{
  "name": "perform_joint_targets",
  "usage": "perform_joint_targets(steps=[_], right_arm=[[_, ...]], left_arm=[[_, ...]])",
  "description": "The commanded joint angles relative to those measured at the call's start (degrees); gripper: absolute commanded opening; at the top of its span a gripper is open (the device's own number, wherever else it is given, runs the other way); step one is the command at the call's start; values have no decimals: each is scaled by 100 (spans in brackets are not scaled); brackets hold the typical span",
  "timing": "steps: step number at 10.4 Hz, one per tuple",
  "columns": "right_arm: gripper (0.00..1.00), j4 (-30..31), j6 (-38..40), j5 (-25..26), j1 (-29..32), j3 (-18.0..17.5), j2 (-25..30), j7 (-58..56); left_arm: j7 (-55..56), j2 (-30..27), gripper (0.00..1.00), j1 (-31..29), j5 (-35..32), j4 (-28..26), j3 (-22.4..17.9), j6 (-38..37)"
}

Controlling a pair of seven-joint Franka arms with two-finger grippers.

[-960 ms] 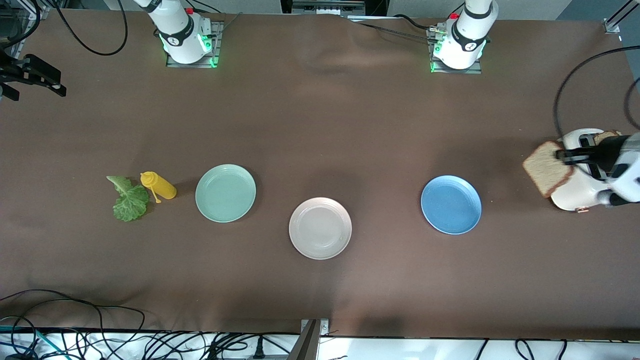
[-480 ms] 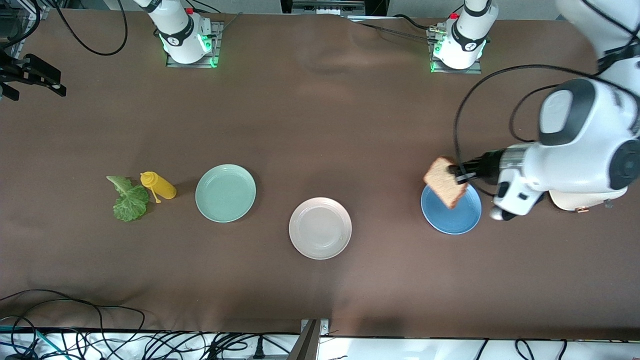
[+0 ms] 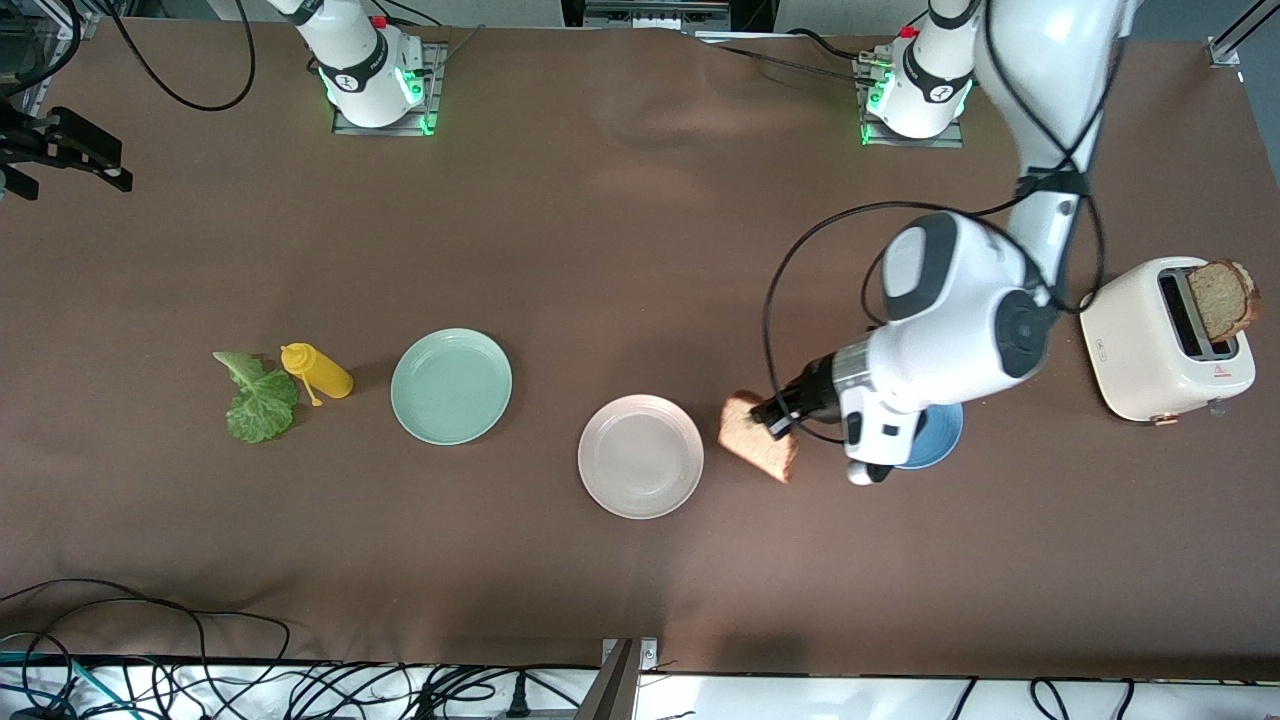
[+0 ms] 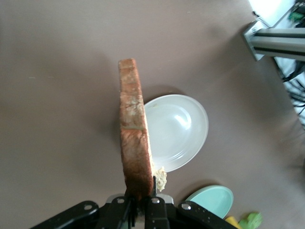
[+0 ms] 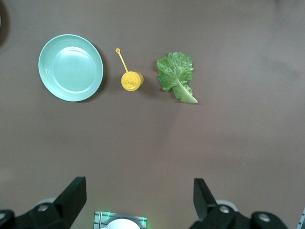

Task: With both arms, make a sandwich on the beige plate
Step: 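Lift the bread slice out and carry it toward the beige plate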

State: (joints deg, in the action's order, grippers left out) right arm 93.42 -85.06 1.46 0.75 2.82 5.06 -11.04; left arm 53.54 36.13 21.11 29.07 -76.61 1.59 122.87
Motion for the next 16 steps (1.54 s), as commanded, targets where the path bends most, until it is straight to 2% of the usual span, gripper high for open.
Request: perform_joint_targets(steps=[1, 3, 4, 10, 13, 16], right_arm=[[100, -148, 148, 74, 21, -27, -41, 49], [100, -148, 148, 74, 21, -36, -41, 49], [100, -148, 148, 74, 21, -36, -41, 49], [100, -148, 235, 74, 13, -36, -49, 41], [100, -148, 245, 83, 13, -45, -49, 32], [100, -131, 271, 83, -5, -54, -75, 14]], left_arm=[[454, 367, 0, 384, 222, 164, -89, 1163], [1033, 605, 0, 779, 319, 164, -97, 2342], [1349, 675, 0, 876, 319, 173, -97, 2503], [1800, 1115, 0, 1246, 327, 260, -89, 3057], [2011, 1457, 0, 1299, 319, 681, -97, 3085], [2091, 1528, 0, 1396, 319, 744, -97, 3085]])
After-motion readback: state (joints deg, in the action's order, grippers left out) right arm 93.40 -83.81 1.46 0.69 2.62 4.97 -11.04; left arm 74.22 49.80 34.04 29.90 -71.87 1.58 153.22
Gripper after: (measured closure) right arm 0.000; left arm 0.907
